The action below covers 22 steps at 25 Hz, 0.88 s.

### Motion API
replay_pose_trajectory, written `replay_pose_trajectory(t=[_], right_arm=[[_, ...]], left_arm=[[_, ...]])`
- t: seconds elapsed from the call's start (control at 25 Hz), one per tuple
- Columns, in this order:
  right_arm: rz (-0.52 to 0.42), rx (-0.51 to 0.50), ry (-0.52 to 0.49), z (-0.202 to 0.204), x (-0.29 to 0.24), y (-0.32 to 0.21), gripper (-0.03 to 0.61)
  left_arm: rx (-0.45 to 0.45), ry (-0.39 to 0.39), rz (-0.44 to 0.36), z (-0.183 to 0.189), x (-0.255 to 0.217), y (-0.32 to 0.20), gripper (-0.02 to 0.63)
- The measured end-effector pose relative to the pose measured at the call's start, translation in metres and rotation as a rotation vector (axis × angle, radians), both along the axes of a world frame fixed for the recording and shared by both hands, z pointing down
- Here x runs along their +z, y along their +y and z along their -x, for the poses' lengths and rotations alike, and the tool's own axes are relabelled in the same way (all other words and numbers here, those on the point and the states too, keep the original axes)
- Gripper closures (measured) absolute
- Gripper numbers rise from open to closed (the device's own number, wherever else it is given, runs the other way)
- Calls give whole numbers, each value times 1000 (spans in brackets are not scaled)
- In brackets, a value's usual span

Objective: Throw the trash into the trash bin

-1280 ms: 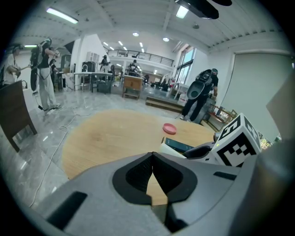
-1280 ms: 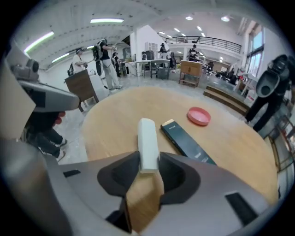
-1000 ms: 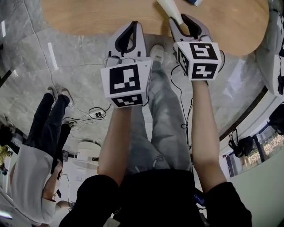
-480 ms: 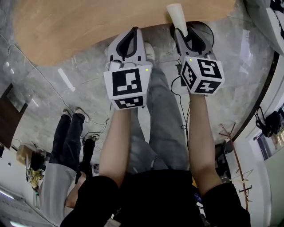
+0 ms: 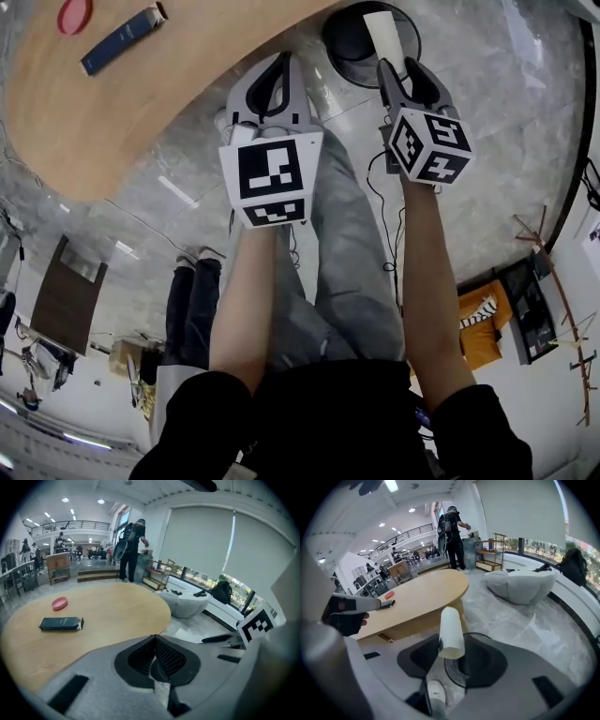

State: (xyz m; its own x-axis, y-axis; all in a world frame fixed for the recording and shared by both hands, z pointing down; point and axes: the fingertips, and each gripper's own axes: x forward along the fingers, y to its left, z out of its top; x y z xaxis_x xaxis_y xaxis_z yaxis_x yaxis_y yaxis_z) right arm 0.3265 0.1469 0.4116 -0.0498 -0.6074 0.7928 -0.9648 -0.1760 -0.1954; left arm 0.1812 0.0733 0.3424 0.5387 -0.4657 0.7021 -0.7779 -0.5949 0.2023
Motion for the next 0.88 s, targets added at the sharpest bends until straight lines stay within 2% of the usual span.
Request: replay_pose_trajectory(t=[0.12, 0.28, 0.32, 0.4, 0.48, 0.68, 0.88], right_arm=[[76, 5, -10, -10, 32, 22, 362], [90, -7, -10, -8, 33, 26, 362], [81, -25, -3, -4, 29, 22, 376], [48, -46, -5, 5, 19, 11, 521], [4, -60, -49, 16, 8, -5, 550], [-62, -185, -83, 60, -13, -50, 558], [-151, -379, -84, 120, -40, -105, 558]], left_arm=[[36, 4, 3, -19, 6, 7, 609], [40, 2, 12, -19, 9, 10, 609], [27, -2, 15, -15, 10, 9, 609], [-10, -7, 21, -5, 11, 6, 609], [-50, -9, 23, 5, 11, 1, 609], [-157, -18, 10, 47, 8, -18, 609], [-310, -20, 9, 107, 3, -35, 609]])
